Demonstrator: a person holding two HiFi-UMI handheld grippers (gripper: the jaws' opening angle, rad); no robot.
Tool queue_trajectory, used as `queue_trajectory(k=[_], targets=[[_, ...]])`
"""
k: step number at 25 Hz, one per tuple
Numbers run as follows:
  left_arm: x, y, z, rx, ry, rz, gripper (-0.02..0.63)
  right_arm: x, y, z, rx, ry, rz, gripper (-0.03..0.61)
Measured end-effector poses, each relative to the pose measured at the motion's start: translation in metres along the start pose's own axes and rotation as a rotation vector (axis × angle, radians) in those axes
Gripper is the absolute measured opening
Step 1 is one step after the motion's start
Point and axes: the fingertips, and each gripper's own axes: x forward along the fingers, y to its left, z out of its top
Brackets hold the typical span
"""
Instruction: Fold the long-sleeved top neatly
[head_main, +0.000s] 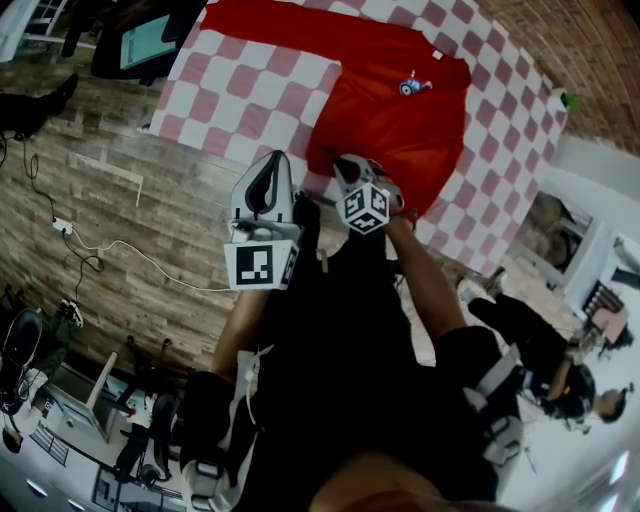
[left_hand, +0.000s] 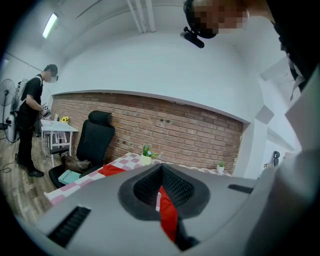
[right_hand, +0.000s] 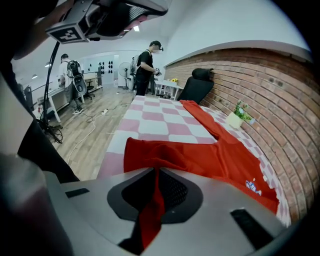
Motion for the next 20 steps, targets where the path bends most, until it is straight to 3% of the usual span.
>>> queue_trajectory(k=[8,16,20], targets=[[0.002,0.001,-0.006,0.017,0.026,-0.034,-0.001,0.004,-0.001,0.000,0.063,0.027,0.014,0.028],[-0.001,-0.001,-0.002,0.023,0.027,-0.104,-0.002,-0.030,-0.008,0.015,0.229,-0.024,-0.028,0.066],[-0.002,-0.010,0.004,0.035,0.019,-0.139,-0.002,-0.065,-0.025,0.034,0.349,-0.108,-0.079,0.066]])
